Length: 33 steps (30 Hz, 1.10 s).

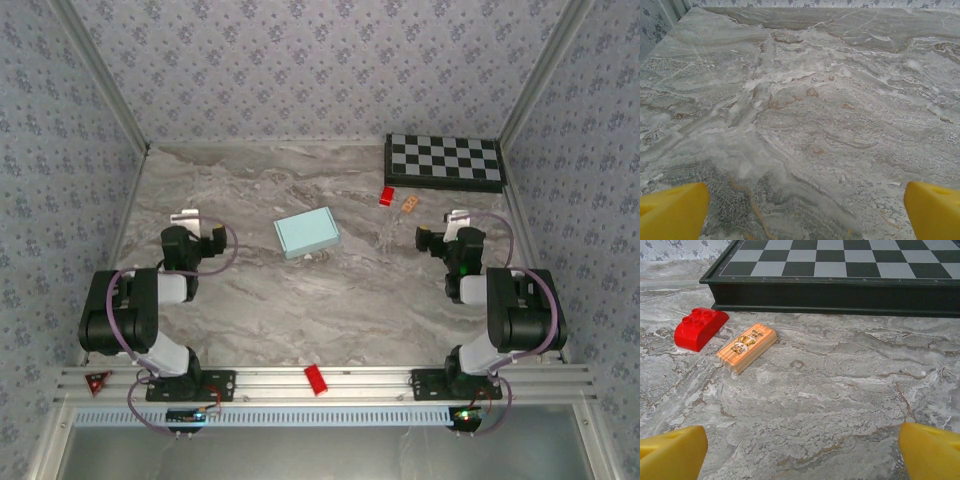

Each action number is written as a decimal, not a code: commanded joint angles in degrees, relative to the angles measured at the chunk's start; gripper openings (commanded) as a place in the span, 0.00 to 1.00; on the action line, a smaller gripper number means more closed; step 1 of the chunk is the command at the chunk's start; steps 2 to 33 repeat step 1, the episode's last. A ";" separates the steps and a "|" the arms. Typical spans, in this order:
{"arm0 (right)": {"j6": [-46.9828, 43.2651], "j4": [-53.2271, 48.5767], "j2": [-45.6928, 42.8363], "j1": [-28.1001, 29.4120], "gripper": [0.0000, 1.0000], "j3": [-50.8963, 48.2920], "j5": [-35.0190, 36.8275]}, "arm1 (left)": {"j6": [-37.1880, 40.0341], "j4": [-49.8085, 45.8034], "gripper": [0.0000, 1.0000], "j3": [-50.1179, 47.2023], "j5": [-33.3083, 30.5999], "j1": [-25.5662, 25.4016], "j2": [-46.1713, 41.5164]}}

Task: Fold the paper box

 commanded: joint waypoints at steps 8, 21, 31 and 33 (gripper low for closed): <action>-0.70 -0.02 0.44 0.26 1.00 0.96 1.52 | -0.80 -0.01 1.00 1.04 -0.37 0.16 0.30; -0.70 -0.02 0.44 0.26 1.00 0.96 1.52 | -0.80 -0.01 1.00 1.04 -0.37 0.16 0.30; -0.70 -0.02 0.44 0.26 1.00 0.96 1.52 | -0.80 -0.01 1.00 1.04 -0.37 0.16 0.30; -0.70 -0.02 0.44 0.26 1.00 0.96 1.52 | -0.80 -0.01 1.00 1.04 -0.37 0.16 0.30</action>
